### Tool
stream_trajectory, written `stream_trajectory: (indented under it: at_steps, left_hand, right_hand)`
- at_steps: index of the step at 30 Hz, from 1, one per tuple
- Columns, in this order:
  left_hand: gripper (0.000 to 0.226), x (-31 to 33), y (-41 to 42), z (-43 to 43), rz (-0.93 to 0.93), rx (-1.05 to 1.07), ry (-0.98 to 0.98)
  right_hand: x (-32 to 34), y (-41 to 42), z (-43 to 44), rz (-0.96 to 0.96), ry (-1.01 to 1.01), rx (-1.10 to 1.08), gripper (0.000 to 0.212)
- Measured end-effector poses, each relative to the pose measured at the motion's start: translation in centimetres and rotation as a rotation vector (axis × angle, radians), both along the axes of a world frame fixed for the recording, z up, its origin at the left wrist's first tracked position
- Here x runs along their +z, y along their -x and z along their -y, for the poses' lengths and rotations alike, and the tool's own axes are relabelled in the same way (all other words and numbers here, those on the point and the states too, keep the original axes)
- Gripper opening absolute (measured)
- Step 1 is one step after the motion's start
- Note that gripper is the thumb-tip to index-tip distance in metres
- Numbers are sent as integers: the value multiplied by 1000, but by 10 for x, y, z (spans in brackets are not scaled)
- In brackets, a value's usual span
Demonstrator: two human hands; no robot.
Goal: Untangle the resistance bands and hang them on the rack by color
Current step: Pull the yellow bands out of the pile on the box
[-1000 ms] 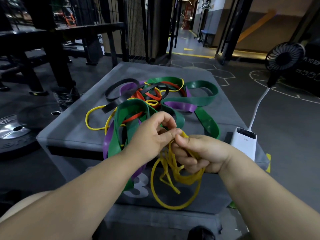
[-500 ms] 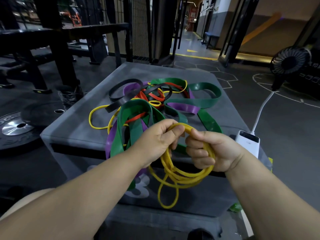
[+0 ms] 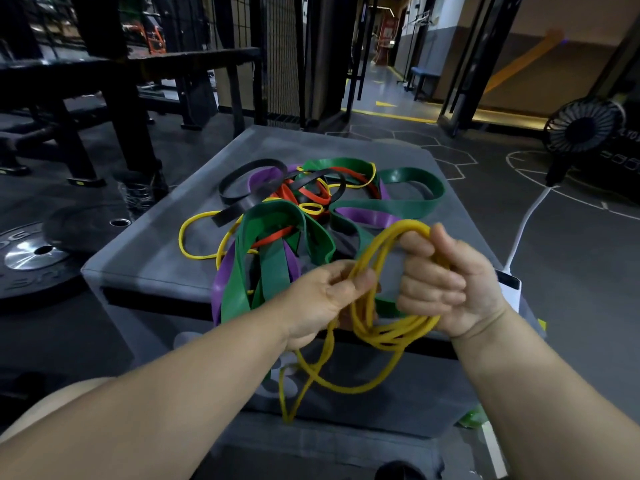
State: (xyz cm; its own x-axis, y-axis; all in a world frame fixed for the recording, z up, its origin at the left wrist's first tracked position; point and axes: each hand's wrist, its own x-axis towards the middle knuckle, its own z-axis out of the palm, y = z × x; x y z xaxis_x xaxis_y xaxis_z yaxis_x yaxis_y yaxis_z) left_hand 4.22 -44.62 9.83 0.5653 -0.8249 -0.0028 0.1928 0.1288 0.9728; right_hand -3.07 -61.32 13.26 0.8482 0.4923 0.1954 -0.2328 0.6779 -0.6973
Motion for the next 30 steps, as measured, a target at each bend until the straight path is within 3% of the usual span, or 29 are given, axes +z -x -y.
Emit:
stream_trajectory:
  at_steps: [4,10,15,21,27,30]
  left_hand:
    - [30,-12,1,-1,26,-171,-167]
    - [3,-25,-8,-2,268,-195,-310]
    - [14,-29,-9,-2,340,-157,-361]
    - [5,-34,-15,-1,515,-41,-474]
    - [19,-30,-14,-2,716,63,-521]
    - [16,-30,-16,-3,589,63,-498]
  right_hand:
    - [11,0,12,19,-54,-111,28]
    - [22,8,40,70,-165,-276,28]
    - [27,20,70,84,-202,-344,33]
    - [26,22,79,83,-196,-357,38]
    - [23,21,81,80,-200,-394,38]
    - [23,22,84,85,-259,-406,36]
